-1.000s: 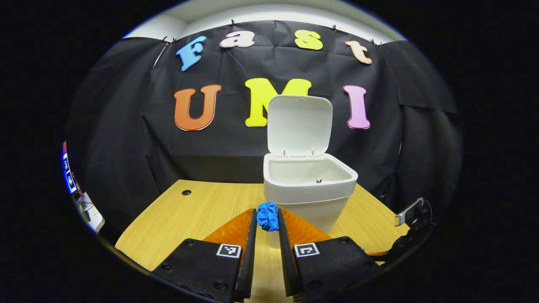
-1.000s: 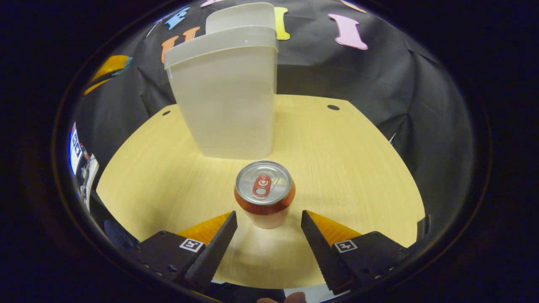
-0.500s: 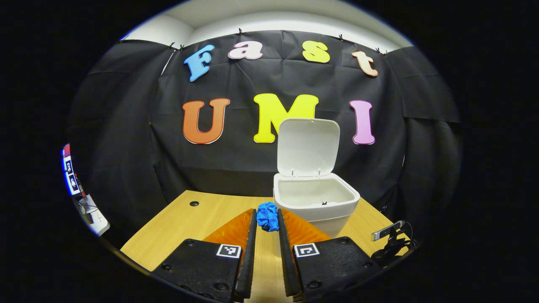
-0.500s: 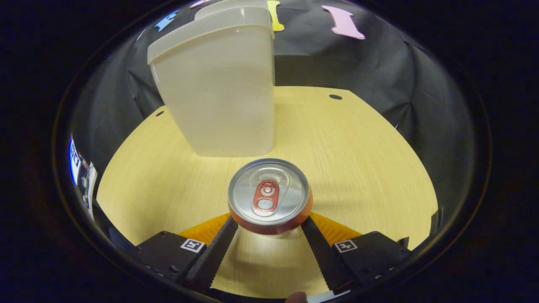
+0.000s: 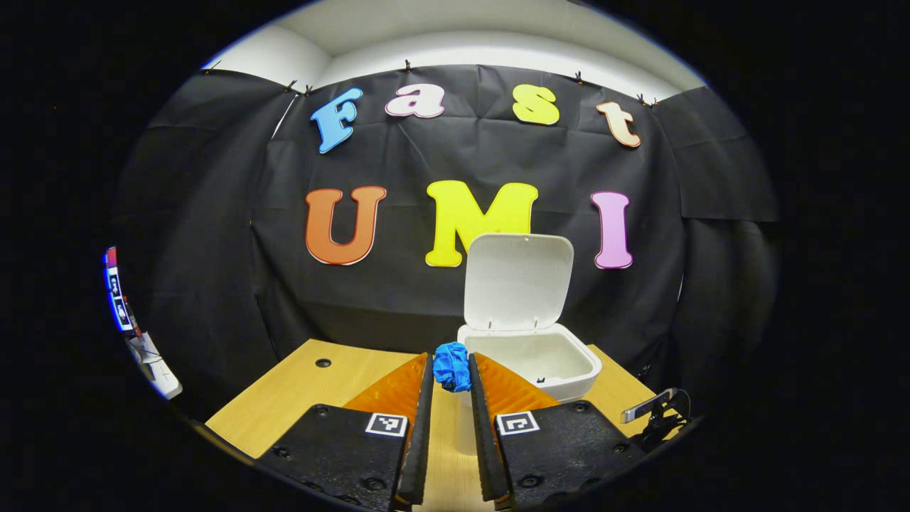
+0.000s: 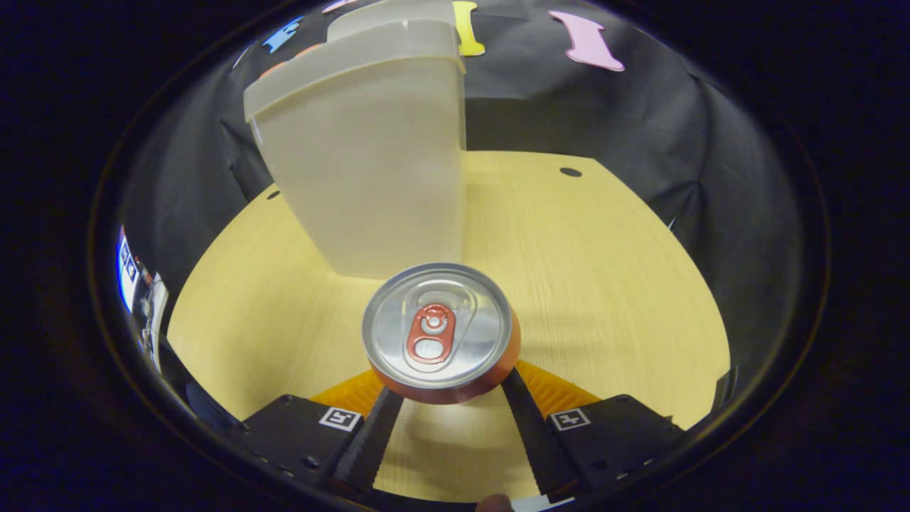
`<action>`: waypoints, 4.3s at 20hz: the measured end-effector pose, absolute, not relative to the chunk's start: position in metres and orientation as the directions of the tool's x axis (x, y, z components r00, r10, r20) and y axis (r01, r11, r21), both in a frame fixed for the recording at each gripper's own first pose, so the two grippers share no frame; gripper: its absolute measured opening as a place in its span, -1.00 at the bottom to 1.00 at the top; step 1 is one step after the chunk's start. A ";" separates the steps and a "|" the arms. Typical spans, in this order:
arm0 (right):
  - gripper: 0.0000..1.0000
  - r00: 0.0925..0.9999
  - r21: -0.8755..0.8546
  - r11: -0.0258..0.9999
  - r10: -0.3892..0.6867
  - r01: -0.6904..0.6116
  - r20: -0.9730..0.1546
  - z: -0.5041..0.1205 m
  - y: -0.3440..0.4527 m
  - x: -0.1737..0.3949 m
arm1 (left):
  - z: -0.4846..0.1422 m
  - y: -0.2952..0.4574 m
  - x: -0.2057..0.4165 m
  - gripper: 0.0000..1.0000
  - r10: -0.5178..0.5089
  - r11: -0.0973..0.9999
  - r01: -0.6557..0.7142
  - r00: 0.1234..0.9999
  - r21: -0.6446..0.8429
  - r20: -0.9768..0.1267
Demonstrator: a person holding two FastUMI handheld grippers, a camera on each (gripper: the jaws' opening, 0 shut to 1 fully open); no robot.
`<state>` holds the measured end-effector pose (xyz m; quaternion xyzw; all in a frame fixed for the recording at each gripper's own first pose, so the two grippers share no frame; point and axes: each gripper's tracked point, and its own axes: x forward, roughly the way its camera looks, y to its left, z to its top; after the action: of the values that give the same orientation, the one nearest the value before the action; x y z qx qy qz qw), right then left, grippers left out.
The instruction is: Press the lid of the desktop garbage bin to open it, pick up the crumpled paper on the desktop and throw it into the bin, then pick up the pop can on the desktop and drop it into the bin, and finally close the garbage bin lid.
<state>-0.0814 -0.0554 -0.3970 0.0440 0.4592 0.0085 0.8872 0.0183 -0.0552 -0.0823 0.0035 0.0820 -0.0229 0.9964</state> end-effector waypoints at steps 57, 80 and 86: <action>0.61 0.772 0.065 0.971 0.223 -0.230 -0.595 -0.140 0.004 0.132 | -0.093 0.041 0.011 0.96 0.229 0.973 -0.225 0.948 0.041 -0.220; 0.88 0.889 0.054 0.998 0.057 -0.036 -0.454 -0.089 -0.045 0.147 | -0.084 0.005 0.040 0.96 0.097 0.995 -0.092 0.971 0.030 -0.220; 0.88 0.919 0.042 0.999 0.025 -0.009 -0.392 -0.048 -0.036 0.145 | -0.082 0.006 0.034 0.96 0.090 0.996 -0.089 0.973 0.012 -0.214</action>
<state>0.1449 -0.0363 -0.0484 0.0198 0.2005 0.0087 0.9795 0.0341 0.0063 -0.0824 0.0011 0.1077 0.0450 0.9932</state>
